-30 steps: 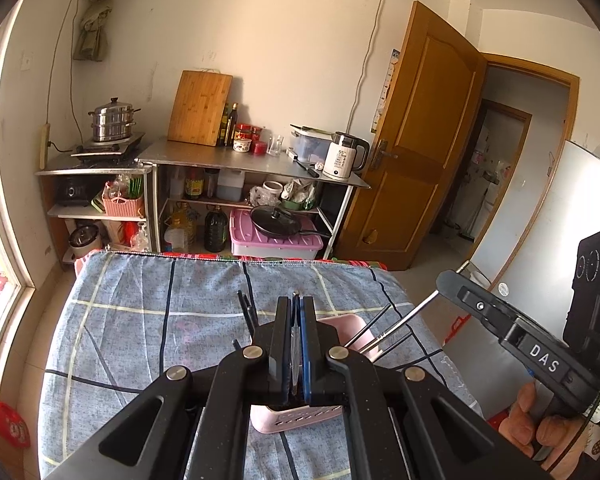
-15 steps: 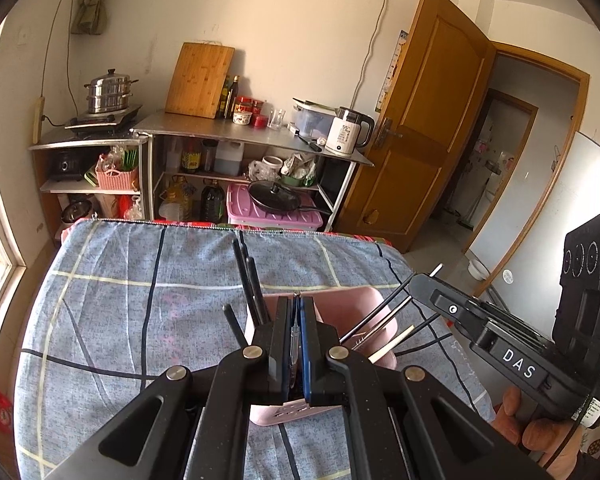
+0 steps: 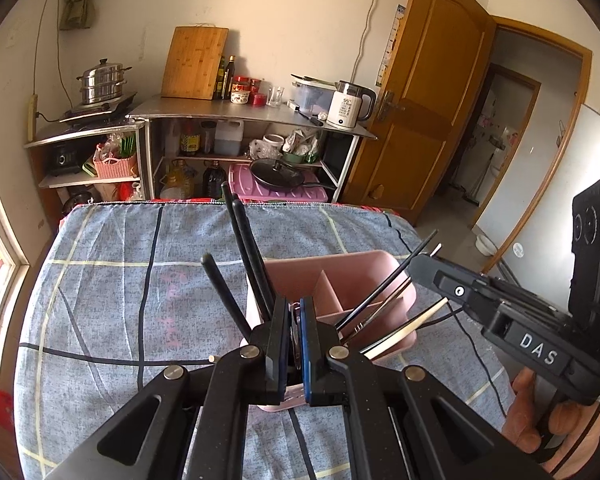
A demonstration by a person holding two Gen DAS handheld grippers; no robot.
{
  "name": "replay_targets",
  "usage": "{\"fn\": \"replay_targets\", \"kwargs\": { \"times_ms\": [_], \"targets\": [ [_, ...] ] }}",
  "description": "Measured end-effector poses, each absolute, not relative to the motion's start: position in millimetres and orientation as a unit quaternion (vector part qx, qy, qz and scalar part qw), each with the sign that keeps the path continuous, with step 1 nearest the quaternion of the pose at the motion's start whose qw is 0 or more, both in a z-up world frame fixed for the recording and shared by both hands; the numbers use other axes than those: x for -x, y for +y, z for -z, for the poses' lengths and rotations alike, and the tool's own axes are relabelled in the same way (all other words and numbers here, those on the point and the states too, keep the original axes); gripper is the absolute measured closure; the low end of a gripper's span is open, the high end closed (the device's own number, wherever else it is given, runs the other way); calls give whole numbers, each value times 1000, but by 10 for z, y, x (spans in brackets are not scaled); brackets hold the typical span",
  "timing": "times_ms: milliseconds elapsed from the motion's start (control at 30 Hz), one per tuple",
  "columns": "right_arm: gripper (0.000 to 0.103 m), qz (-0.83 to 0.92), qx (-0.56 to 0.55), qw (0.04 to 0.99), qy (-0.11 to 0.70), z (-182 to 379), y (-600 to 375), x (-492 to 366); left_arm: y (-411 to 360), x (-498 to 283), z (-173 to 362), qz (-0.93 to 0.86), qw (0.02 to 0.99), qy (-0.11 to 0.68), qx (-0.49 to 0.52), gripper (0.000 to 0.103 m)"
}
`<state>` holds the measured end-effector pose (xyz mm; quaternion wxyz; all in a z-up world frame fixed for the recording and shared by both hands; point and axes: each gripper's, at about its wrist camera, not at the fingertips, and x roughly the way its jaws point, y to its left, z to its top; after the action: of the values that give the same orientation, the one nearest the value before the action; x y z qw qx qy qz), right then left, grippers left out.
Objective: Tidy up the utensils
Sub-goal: 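Lower the silver chopsticks into the pink basket and open both grippers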
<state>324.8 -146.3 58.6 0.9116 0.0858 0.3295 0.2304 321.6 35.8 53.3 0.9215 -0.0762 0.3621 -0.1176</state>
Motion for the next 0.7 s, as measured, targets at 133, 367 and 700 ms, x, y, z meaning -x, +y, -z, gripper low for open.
{"fn": "replay_targets", "kwargs": {
  "times_ms": [133, 367, 700],
  "targets": [
    [92, -229, -88, 914, 323, -644, -1527, -3210, 373, -3159, -598, 116, 926, 351, 75, 97],
    [91, -227, -94, 919, 308, -766, -1645, -3046, 416, -2954, -754, 109, 934, 332, 73, 90],
    [90, -236, -101, 923, 287, -793, -1788, -2506, 374, -2363, -789, 114, 942, 307, 68, 89]
  ]
}}
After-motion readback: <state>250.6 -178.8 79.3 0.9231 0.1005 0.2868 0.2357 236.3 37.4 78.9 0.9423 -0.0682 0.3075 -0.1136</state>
